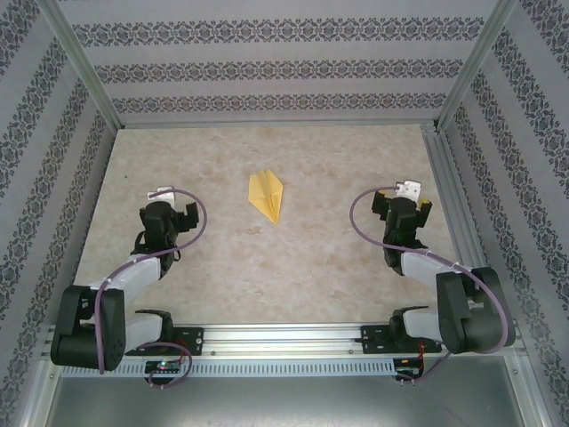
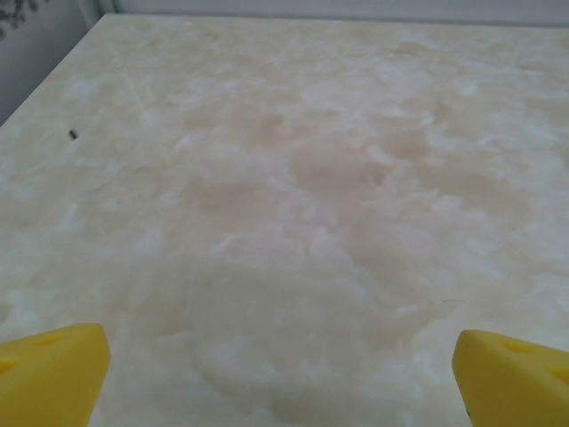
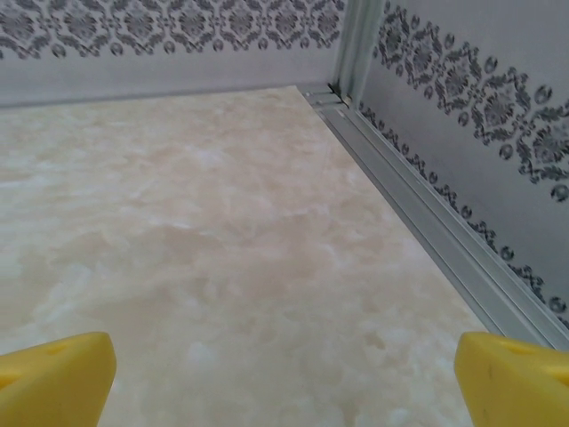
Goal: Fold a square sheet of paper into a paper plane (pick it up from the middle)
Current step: Reset both arms
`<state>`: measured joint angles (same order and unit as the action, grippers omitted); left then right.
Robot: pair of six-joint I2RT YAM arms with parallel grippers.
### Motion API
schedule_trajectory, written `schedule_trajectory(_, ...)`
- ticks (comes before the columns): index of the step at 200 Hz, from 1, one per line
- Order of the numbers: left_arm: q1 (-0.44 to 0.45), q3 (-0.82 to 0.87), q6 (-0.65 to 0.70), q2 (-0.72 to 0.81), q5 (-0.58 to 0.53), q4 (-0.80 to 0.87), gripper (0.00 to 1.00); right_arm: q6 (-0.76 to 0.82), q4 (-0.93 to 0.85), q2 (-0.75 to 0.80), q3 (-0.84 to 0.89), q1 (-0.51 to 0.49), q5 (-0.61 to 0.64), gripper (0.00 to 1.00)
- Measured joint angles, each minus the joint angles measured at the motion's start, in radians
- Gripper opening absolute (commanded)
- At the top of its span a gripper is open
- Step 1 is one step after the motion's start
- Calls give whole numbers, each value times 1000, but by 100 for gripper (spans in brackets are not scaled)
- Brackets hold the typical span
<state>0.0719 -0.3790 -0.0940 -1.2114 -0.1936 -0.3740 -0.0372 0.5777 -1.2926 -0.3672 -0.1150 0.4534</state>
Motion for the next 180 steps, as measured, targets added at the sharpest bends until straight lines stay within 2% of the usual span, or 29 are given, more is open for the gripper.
schedule_trajectory(33, -6, 6, 35, -77, 82, -154, 100, 26, 91, -29, 0, 13, -49, 98)
schedule_trajectory(78, -7, 5, 61, -180, 126, -273, 100, 40, 256, -130, 3, 40, -114, 98)
schedule_trajectory(140, -19, -21, 72, -313, 145, -344, 100, 39, 395, -235, 14, 85, -196, 98)
schedule_trajectory(180, -19, -21, 79, -340, 153, -396, 100, 36, 403, -238, 34, 85, -213, 98)
